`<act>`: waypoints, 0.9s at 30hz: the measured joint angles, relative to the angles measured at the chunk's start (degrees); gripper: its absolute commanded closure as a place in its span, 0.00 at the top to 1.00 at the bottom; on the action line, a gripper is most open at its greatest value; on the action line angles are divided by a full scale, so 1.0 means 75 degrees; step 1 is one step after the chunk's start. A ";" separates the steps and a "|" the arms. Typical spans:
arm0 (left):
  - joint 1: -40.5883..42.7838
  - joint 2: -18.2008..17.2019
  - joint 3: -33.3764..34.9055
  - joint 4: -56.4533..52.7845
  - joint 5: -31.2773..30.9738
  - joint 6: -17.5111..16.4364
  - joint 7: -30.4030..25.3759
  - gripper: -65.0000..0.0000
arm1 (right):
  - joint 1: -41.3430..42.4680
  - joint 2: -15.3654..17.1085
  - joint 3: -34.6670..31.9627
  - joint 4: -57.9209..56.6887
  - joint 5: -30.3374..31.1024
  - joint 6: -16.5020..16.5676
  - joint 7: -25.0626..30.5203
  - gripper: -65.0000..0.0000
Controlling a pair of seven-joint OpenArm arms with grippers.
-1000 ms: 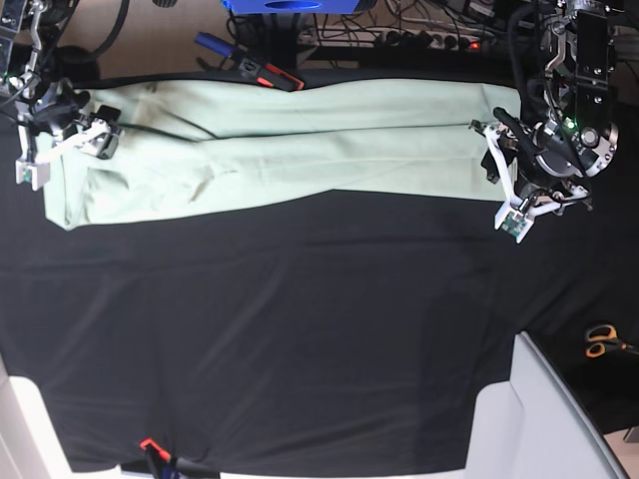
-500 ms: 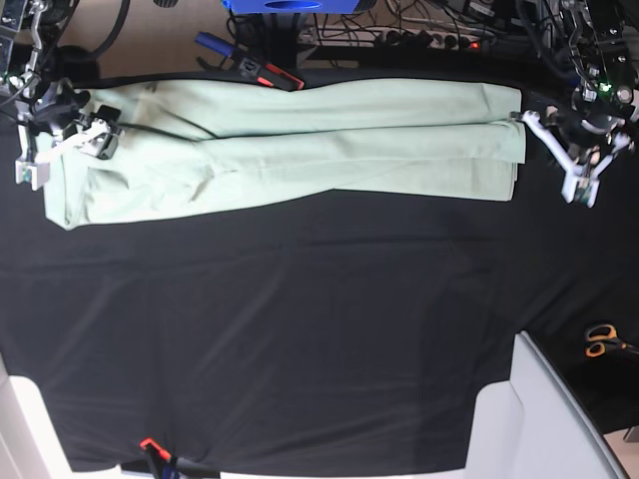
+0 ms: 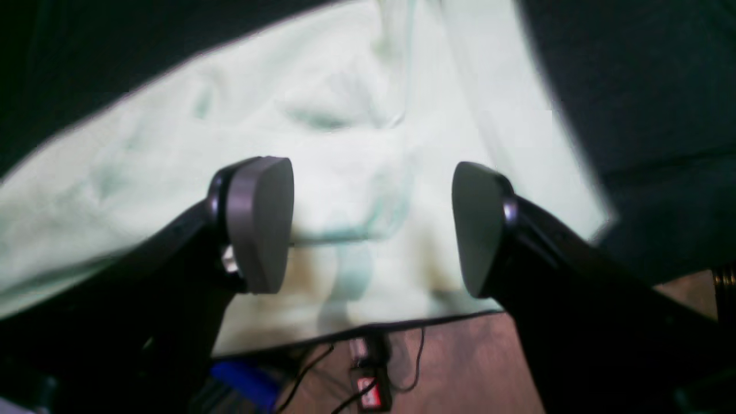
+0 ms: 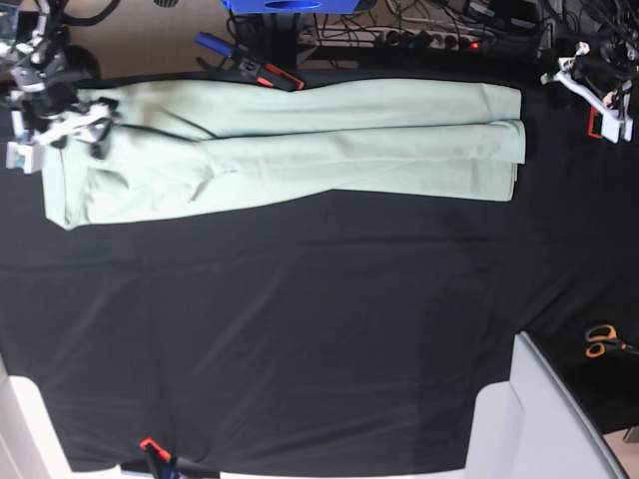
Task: Fold the T-shirt properly
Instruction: 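Open the left gripper and lift it away from the shirt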
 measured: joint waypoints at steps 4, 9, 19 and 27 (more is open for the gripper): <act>-0.0017 -0.0055 0.0000 0.0329 -0.0020 0.0000 -0.0035 0.30 | -0.0009 -0.0026 -0.0653 -0.0006 0.0000 0.0047 0.0003 0.64; -0.0044 0.0160 0.0064 0.1218 -0.0050 0.0003 -0.0087 0.30 | 0.0277 0.0344 -0.1332 -0.0003 0.0000 0.0047 -0.0009 0.63; -0.1402 0.0452 0.1364 0.1189 0.2040 -0.0003 -0.0079 0.27 | 0.0781 0.0662 -0.1547 -0.0032 0.0006 0.0052 -0.0012 0.63; -0.1475 0.0810 0.0574 0.0685 0.1734 -0.0076 0.0405 0.50 | 0.0560 0.0723 -0.1533 -0.0050 -0.0003 0.0023 -0.0026 0.64</act>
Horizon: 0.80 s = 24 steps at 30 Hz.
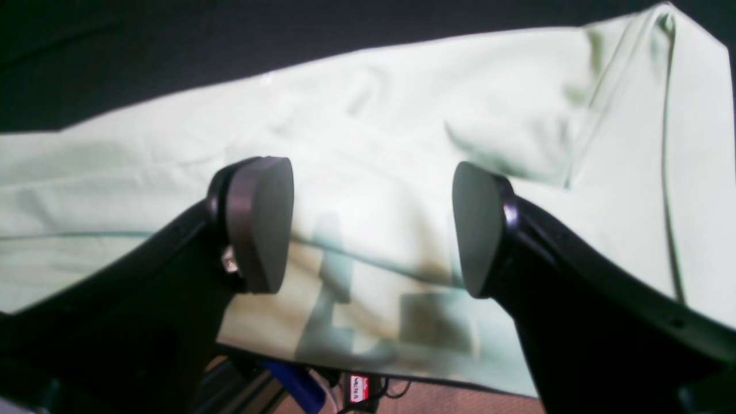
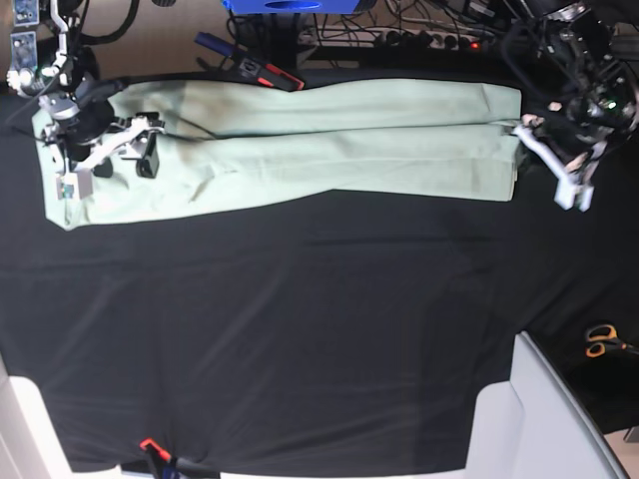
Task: Fold the T-shirt properly
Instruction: 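Open the left gripper and lift it away from the shirt, then lower the left gripper onto the strip's end and grasp it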
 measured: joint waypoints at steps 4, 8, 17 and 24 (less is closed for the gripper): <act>0.0326 -0.0495 -0.0262 -0.0749 -0.1183 0.0114 0.0172 0.75 | -0.0020 0.0009 0.0000 -0.0035 0.0000 0.0000 0.0000 0.64; 0.0309 -0.0938 -0.0184 -0.1288 -0.2882 0.0073 0.0012 0.86 | -0.0017 0.0003 -0.0003 -0.0041 0.0006 0.0003 0.0006 0.64; 0.0023 -0.0799 0.0044 -0.2174 -0.2291 0.0102 -0.0163 0.86 | -0.0023 0.0009 -0.0020 -0.0073 0.0003 -0.0003 0.0000 0.64; -0.0026 -0.0644 0.0070 -0.2107 -0.2154 0.0079 -0.0321 0.86 | -0.0041 0.0003 -0.0020 -0.0079 0.0006 -0.0003 0.0000 0.64</act>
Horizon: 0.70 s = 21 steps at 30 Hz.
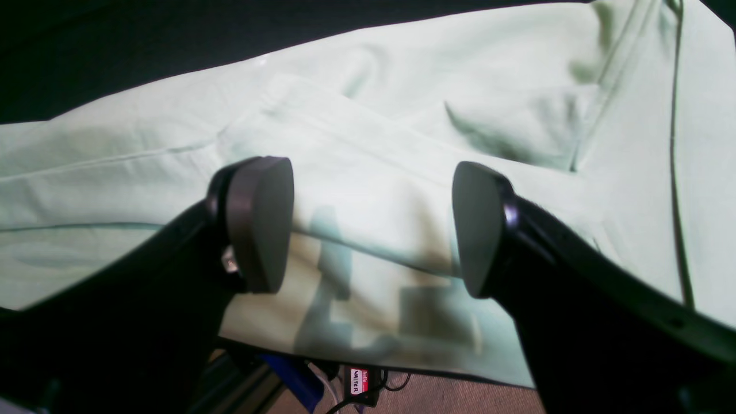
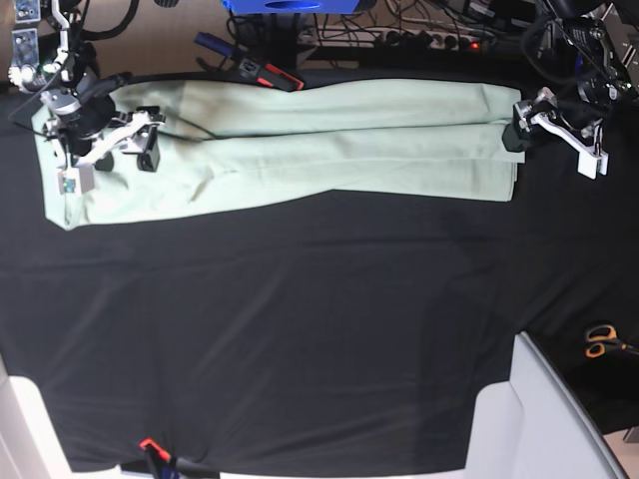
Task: Fold the T-shirt properly
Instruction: 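Lower the left gripper onto the strip's end and grasp it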
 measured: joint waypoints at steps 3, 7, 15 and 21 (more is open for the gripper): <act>0.0000 0.0029 0.0003 0.0079 0.0006 0.0000 0.0087 0.86 | 0.0000 0.0003 0.0000 -0.0006 -0.0003 0.0000 0.0000 0.64; 0.0023 0.0026 0.0015 0.0079 0.0000 0.0000 0.0082 0.86 | 0.0000 0.0003 0.0000 -0.0035 0.0000 0.0003 0.0012 0.64; -0.0067 0.0050 0.0256 0.0050 0.0026 0.0032 0.0015 0.86 | 0.0047 0.0000 -0.0003 -0.0364 0.0000 0.0003 0.0003 0.64; -0.0268 0.0289 0.0711 0.0067 -0.0073 0.0020 -0.0157 0.85 | 0.0050 -0.0003 -0.0003 -0.0364 -0.0003 0.0000 0.0003 0.64</act>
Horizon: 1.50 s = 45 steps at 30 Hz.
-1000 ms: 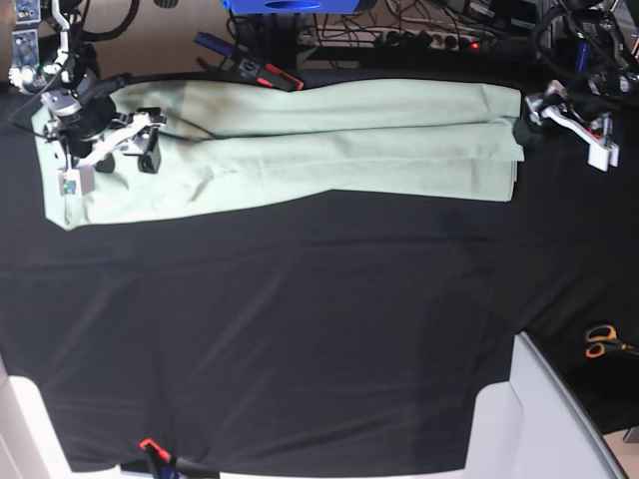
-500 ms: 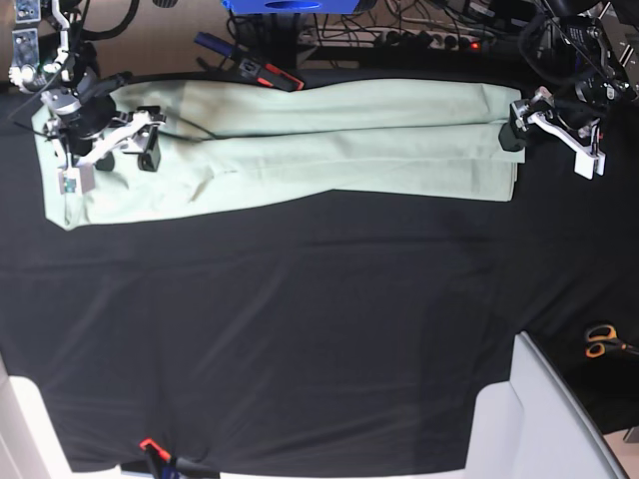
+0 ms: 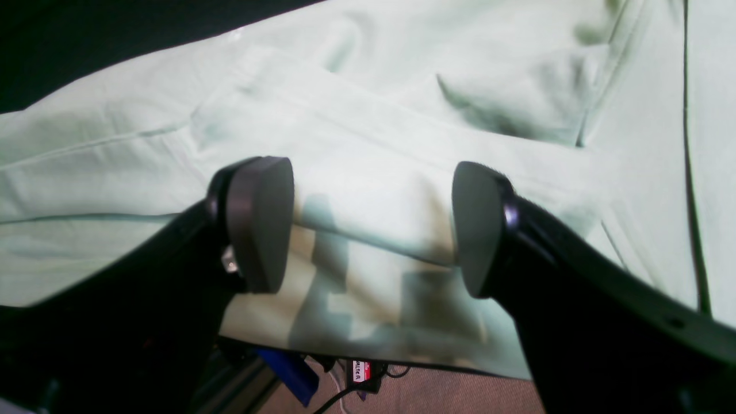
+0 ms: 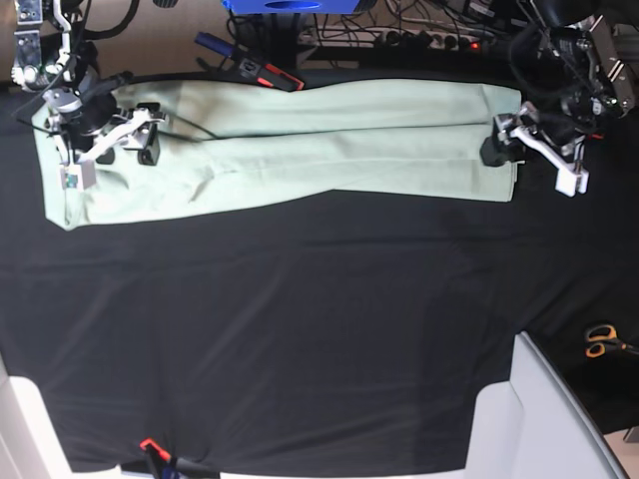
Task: Fold the T-shirt properly
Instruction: 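Lower the left gripper onto the strip's end and grasp it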
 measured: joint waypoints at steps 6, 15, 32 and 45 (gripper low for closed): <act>0.0015 0.0058 0.0009 0.0006 -0.0015 -0.0006 -0.0023 0.78 | 0.0009 0.0000 -0.0012 0.0000 0.0003 0.0003 0.0000 0.64; -0.0076 0.0050 -0.0026 -0.0708 -0.0154 -0.0032 -0.0079 0.00 | -0.0003 -0.0006 -0.0012 0.0000 0.0000 0.0003 0.0000 0.64; -0.0032 -0.0070 0.0082 0.1609 0.1731 -0.0082 0.0358 0.00 | -0.0026 -0.0017 -0.0012 0.0000 0.0003 0.0000 0.0006 0.64; 0.0297 0.0449 0.0134 0.3287 0.3905 -0.0085 0.0388 0.00 | -0.0050 -0.0038 -0.0012 0.0000 0.0009 0.0000 0.0000 0.64</act>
